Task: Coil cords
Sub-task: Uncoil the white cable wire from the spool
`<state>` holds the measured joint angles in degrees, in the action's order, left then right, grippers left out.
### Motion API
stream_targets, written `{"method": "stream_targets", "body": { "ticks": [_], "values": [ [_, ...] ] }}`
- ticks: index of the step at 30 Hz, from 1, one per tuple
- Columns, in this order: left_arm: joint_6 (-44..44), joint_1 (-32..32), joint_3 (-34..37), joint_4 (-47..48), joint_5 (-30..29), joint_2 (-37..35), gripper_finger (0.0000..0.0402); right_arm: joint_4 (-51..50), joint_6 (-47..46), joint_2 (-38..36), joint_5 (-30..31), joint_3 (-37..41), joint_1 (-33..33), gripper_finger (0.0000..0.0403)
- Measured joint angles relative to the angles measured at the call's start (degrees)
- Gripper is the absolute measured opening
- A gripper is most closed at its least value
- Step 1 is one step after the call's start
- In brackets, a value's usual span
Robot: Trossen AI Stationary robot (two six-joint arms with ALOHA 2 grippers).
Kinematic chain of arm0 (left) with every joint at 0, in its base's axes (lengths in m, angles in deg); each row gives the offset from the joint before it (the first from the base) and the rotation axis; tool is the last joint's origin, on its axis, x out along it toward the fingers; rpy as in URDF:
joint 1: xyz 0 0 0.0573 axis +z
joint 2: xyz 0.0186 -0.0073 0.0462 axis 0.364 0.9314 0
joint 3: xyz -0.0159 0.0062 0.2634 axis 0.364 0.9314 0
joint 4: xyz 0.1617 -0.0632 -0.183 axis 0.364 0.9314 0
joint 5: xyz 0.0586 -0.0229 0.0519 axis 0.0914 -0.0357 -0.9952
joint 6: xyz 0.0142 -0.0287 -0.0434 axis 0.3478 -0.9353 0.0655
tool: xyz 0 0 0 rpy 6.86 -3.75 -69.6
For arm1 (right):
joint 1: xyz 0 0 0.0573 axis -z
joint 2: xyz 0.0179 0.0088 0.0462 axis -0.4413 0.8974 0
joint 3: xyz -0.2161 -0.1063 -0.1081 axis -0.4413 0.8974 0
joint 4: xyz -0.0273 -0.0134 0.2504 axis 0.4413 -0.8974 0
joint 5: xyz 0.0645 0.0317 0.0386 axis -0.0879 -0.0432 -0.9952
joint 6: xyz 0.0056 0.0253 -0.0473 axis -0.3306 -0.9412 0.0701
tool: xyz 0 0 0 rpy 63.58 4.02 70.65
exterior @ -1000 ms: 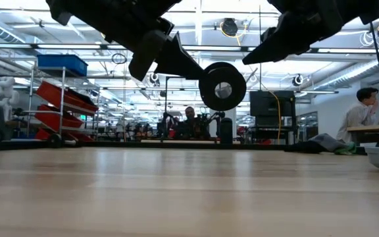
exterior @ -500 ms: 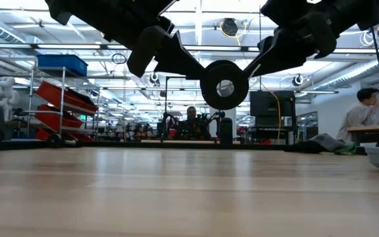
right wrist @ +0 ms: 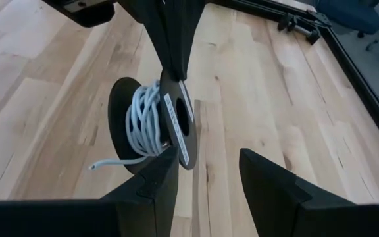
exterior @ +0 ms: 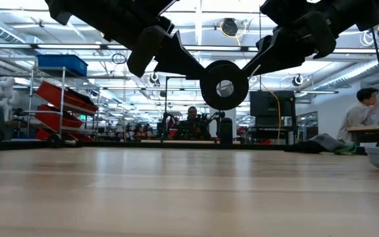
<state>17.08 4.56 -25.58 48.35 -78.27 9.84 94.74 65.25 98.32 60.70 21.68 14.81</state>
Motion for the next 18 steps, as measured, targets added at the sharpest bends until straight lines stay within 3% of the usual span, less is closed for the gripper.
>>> {"method": "stream_targets", "body": {
  "ticks": [8,18],
  "values": [
    [-0.04,0.21,0.0,0.09,0.0,0.0,0.0,0.01,1.07,0.0,-1.3,-0.01,-1.11,0.0147],
    [-0.48,0.21,0.0,0.02,1.64,0.0,0.0,0.31,1.31,0.0,1.7,0.0,-1.49,0.0147]
  ]
}}
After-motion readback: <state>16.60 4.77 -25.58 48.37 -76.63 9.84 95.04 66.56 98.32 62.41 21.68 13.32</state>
